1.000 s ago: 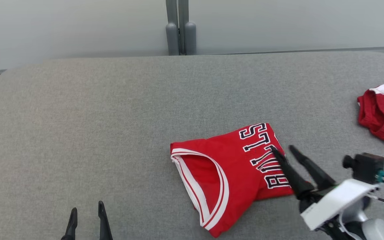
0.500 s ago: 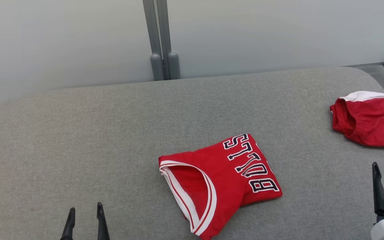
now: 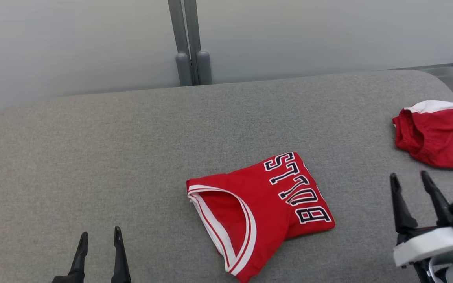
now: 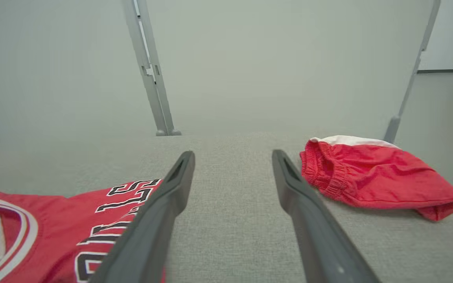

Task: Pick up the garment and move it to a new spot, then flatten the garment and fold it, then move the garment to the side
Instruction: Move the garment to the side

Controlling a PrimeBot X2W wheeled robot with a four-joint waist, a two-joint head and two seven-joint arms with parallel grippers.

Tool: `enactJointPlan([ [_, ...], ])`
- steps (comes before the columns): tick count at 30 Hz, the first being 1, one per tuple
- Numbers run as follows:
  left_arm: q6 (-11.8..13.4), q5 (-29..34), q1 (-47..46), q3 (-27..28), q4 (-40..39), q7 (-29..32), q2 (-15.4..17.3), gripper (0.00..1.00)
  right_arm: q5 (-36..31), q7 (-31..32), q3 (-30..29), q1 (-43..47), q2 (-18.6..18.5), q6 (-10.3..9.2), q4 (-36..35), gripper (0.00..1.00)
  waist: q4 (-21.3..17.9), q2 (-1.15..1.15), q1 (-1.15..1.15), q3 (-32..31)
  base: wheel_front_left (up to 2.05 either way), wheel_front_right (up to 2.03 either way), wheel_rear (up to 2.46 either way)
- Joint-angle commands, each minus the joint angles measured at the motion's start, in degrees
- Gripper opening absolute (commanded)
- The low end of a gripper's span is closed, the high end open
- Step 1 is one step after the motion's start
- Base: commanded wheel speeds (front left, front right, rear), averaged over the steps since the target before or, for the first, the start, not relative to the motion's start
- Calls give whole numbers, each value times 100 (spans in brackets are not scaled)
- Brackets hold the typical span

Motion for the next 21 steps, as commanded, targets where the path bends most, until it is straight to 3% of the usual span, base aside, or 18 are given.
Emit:
enactJointPlan([
  [1, -11, 28, -137, -11, -32, -16, 14, 100, 272, 198, 232, -231, -163, -4, 36, 100, 95, 0, 0, 149, 0, 0, 0],
  [7, 96, -94, -380, -241, -17, -16, 14, 100, 2018, 2383, 1262, -1324, -441, -3, 516, 100, 344, 0, 0, 549, 0, 0, 0],
  [10, 163, -191, -478, -396, 25, -16, 15, 100, 2361, 3176, 1491, -1730, -571, -3, 988, 100, 530, 0, 0, 695, 0, 0, 0],
  [13, 229, -273, -572, -526, 29, -16, 14, 100, 2465, 3585, 1633, -1956, -634, -2, 1434, 100, 733, 0, 0, 821, 0, 0, 0],
  [20, 279, -306, -725, -566, 49, -16, 14, 100, 3000, 3857, 1876, -2300, -663, -1, 1979, 100, 957, 0, 0, 997, 0, 0, 0],
  [21, 286, -312, -730, -550, 43, -16, 14, 100, 3102, 3864, 1916, -2362, -699, -2, 2007, 17, 950, 0, 0, 1009, 0, 0, 0],
])
